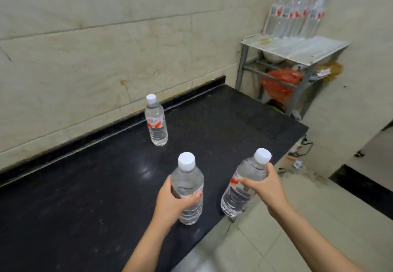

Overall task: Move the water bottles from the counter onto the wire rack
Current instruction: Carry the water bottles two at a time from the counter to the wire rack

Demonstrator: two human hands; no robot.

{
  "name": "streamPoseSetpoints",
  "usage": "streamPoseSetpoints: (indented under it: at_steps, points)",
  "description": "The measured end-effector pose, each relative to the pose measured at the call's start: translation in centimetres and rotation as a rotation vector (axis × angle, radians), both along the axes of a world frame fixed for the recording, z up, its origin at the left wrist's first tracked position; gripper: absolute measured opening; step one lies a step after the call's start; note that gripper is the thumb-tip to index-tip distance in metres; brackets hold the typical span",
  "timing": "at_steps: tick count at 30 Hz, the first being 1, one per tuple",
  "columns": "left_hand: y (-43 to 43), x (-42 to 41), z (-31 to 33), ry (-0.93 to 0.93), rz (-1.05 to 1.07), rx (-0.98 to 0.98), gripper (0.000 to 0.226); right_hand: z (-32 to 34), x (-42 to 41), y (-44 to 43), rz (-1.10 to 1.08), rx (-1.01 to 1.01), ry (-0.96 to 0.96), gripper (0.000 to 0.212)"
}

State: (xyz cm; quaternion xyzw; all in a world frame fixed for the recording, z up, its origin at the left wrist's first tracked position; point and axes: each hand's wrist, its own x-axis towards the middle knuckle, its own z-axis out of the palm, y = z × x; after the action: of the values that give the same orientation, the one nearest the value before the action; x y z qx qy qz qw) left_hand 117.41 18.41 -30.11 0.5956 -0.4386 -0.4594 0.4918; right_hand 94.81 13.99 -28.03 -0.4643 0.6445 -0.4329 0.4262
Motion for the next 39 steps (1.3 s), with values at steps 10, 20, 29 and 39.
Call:
streamPoseSetpoints:
  at_steps: [10,20,29,39]
  points:
    - [-4.2,-20.8,3.2,0.099,-0.070,-0.081,0.069,3.9,-22.3,1.4,-0.246,-0.177,-0.016,0.061]
    - [-9.0,-36.5,3.8,0.058,-0.375,-0.082,0.057,5.3,-37.0,5.2,-0.441,-0.151,-0.024,0.067]
    - [-17.3,-47.7,3.8,0.115,-0.521,-0.131,0.056,5.9,-44.4,0.4,-0.471,-0.125,0.028,0.054]
    - [-34.0,-56.2,6.9,0.171,-0.509,-0.197,0.055,8.4,-53.0,-17.8,-0.384,-0.173,0.094,0.070]
